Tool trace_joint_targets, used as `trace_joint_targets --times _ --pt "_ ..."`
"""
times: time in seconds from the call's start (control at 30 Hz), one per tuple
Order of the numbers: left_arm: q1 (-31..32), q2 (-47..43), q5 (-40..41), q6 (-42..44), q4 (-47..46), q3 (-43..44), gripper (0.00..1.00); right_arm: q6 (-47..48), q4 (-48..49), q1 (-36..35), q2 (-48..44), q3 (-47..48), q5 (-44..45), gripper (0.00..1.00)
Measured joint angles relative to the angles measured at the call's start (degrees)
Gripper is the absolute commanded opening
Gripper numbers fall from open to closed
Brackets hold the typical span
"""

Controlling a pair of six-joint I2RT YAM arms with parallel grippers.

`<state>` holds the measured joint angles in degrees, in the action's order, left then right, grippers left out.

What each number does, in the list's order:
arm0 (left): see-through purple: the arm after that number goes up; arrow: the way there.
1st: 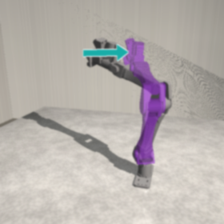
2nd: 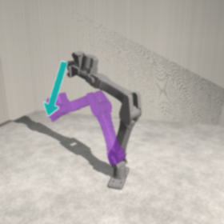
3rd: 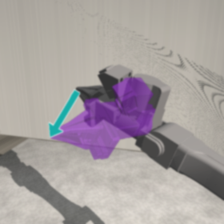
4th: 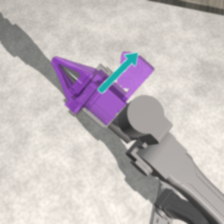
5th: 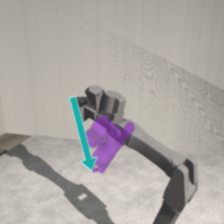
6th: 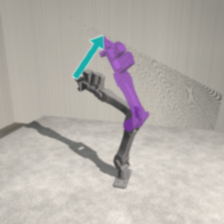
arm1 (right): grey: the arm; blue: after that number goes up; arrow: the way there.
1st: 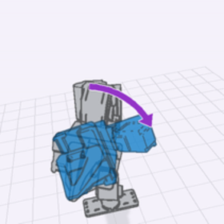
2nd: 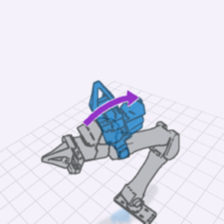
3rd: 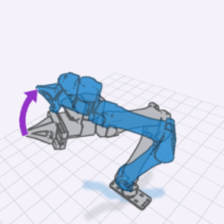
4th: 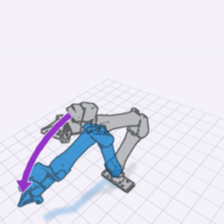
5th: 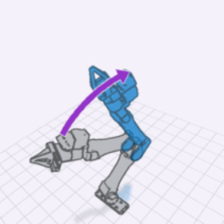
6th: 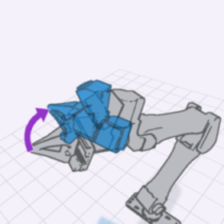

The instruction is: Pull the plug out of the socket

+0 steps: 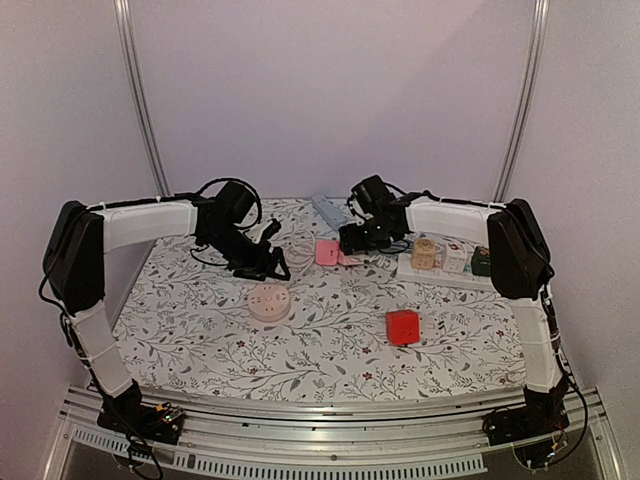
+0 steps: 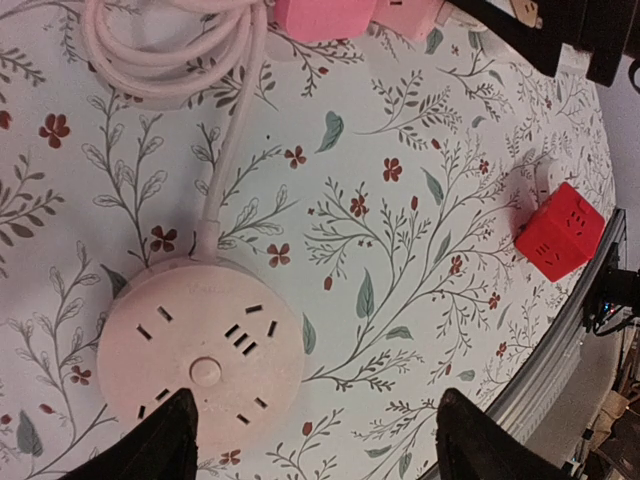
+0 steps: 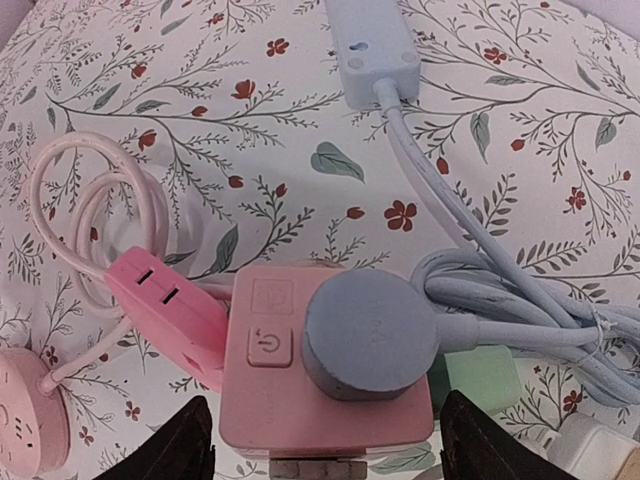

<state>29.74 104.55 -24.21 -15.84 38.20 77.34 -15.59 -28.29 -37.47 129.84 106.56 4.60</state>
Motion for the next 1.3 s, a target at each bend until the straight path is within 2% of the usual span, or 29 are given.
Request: trace_joint_targets --times 0.3,0.57,0.73,0.83,1.0,1.3 --pt "0.0 0.0 -0.3 0.0 0.0 0.0 0.80 0.2 0.4 0.1 1.8 1.7 -0.4 0.69" --pt "0.0 0.0 -0.4 0.0 0.0 0.0 0.80 0.2 0.9 0.2 2.7 2.6 -0.9 0.48" --pt "0.0 0.0 -0.4 0.0 0.0 0.0 0.80 0.3 0.9 0.2 2.7 2.6 -1.4 0.41" --pt "0.0 0.0 -0.5 0.0 0.0 0.0 0.80 0.4 1.2 0.3 2.6 2.3 -2.2 0.41" --pt "0.0 0.0 -1.5 0.0 -0.7 -0.3 0.80 1.0 4.2 0.0 -0.7 -3.6 -4.3 0.41" --pt "1.7 0.0 -6.6 0.0 -3.4 -1.2 0.74 0.4 7.0 -4.9 -12.7 -21.0 -7.2 0.40"
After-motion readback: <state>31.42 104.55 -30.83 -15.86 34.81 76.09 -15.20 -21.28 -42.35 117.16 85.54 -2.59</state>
